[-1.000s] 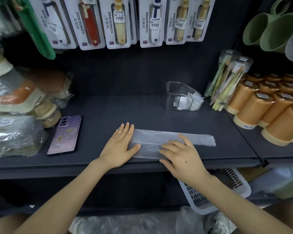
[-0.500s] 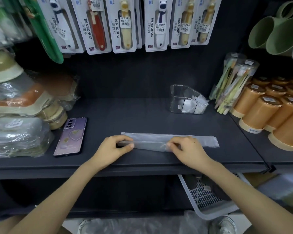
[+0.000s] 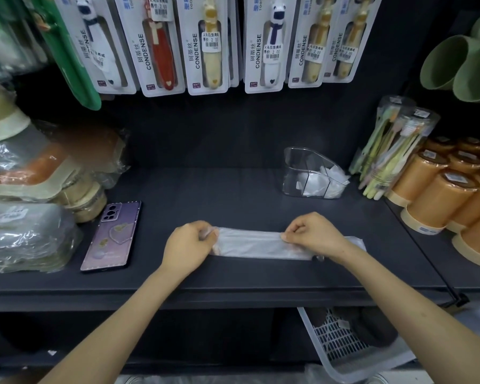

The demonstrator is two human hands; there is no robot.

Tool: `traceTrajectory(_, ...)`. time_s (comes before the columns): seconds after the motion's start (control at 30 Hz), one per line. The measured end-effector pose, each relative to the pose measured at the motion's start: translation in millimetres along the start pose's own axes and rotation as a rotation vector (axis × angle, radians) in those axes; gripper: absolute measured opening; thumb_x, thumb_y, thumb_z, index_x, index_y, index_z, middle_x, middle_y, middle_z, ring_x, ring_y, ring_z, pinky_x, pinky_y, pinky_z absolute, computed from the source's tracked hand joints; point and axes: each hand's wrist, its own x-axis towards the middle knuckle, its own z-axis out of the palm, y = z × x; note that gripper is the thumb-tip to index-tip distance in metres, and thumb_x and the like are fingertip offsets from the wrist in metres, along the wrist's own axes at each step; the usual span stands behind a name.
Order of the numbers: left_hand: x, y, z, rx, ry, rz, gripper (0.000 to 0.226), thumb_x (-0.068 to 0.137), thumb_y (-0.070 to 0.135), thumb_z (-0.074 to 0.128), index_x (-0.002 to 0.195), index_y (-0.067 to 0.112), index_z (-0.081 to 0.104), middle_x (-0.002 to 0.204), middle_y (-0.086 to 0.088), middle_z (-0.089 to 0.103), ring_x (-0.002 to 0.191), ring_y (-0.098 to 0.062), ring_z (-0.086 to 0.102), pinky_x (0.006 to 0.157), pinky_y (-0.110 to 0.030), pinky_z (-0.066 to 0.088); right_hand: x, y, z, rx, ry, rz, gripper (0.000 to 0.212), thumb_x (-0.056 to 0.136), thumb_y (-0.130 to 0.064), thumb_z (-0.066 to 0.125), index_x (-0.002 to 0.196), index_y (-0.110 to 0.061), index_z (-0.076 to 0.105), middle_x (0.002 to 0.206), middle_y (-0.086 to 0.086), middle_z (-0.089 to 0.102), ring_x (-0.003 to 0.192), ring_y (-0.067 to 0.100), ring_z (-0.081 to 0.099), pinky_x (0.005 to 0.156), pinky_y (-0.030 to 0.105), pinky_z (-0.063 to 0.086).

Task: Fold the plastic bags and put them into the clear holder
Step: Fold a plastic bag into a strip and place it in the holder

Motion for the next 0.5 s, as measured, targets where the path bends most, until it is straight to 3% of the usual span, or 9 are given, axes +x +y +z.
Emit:
traceTrajectory(0.07, 2.3, 3.6, -2.3, -0.042, 0.039, -0.045, 0.008, 0.093, 0.027, 0.058, 0.094, 0.02, 0.063, 0.074, 0.008, 0.069, 0.078, -0.008, 0.063, 0.066, -0.025, 0.046, 2.0, -1.3, 1.1, -0.03, -0.009, 0.013, 0.017, 0.083, -0.028, 0.07, 0.07, -0.018, 0.071, 0.053, -0.012, 0.063, 0.048, 0.002, 0.058, 0.04, 0.02, 0.043)
traceTrajectory(0.1, 3.4, 4.7, -4.9, -0.08, 0.05, -0.098, 0.012, 0.091, 0.028, 0.06, 0.101, 0.021, 0.061, 0.081, 0.003, 0.069, 0.082, -0.013, 0.063, 0.07, -0.026, 0.046, 2.4, -2.7, 1.1, -0.041, -0.012, 0.022, 0.017, 0.083, -0.029, 0.07, 0.071, -0.017, 0.071, 0.05, -0.015, 0.061, 0.045, 0.0, 0.057, 0.037, 0.017, 0.041)
traceTrajectory(0.2, 3.0, 7.6, -10.0, -0.112, 0.14, -0.212, 0.026, 0.09, 0.032, 0.061, 0.111, 0.017, 0.058, 0.087, 0.0, 0.066, 0.084, -0.021, 0.061, 0.073, -0.034, 0.044, 6.0, -1.5, 1.6, -0.065, -0.013, 0.036, 0.02, 0.081, -0.033, 0.071, 0.064, -0.022, 0.069, 0.063, -0.008, 0.068, 0.056, 0.02, 0.066, 0.047, 0.031, 0.052)
traceTrajectory(0.27, -0.7, 4.2, -7.1, 0.186, 0.366, 0.026, 0.025, 0.09, 0.027, 0.057, 0.106, 0.01, 0.063, 0.089, -0.002, 0.065, 0.082, -0.026, 0.06, 0.071, -0.033, 0.045, 7.5, -1.5, 2.1, -0.073, -0.018, 0.032, 0.023, 0.081, -0.033, 0.072, 0.061, -0.025, 0.066, 0.067, -0.002, 0.07, 0.063, 0.026, 0.067, 0.056, 0.034, 0.055)
traceTrajectory(0.33, -5.6, 4.4, 2.1, 0.363, 0.435, 0.345, 0.03, 0.086, 0.025, 0.049, 0.095, 0.006, 0.07, 0.091, -0.009, 0.066, 0.078, -0.031, 0.06, 0.07, -0.036, 0.049, 9.6, -0.7, 2.9, -0.088, -0.028, 0.016, 0.025, 0.081, -0.032, 0.072, 0.058, -0.028, 0.064, 0.066, -0.006, 0.068, 0.074, 0.023, 0.069, 0.07, 0.034, 0.055)
traceTrajectory(0.4, -7.6, 4.4, 17.2, 0.425, 0.326, 0.515, 0.038, 0.088, 0.028, 0.043, 0.096, 0.007, 0.073, 0.1, -0.011, 0.069, 0.086, -0.033, 0.064, 0.079, -0.038, 0.053, 10.2, -0.6, 3.0, -0.09, -0.035, 0.022, 0.023, 0.082, -0.031, 0.072, 0.061, -0.028, 0.065, 0.063, -0.013, 0.064, 0.078, 0.016, 0.068, 0.074, 0.032, 0.053)
traceTrajectory(0.43, -9.5, 8.6, 24.1, 0.439, 0.202, 0.509, 0.045, 0.091, 0.032, 0.037, 0.105, 0.009, 0.073, 0.113, -0.013, 0.068, 0.1, -0.035, 0.064, 0.09, -0.04, 0.051, 9.9, -1.0, 2.7, -0.087, -0.038, 0.027, 0.02, 0.082, -0.031, 0.071, 0.063, -0.026, 0.066, 0.063, -0.016, 0.063, 0.078, 0.014, 0.067, 0.074, 0.031, 0.053)
traceTrajectory(0.5, -13.6, 16.1, 35.4, 0.508, -0.009, 0.394, 0.069, 0.092, 0.047, 0.011, 0.136, 0.015, 0.054, 0.147, -0.012, 0.045, 0.136, -0.034, 0.039, 0.114, -0.041, 0.026, 10.2, -0.9, 2.3, -0.079, -0.044, 0.029, 0.017, 0.083, -0.031, 0.071, 0.067, -0.023, 0.068, 0.062, -0.017, 0.061, 0.078, 0.013, 0.065, 0.075, 0.031, 0.052)
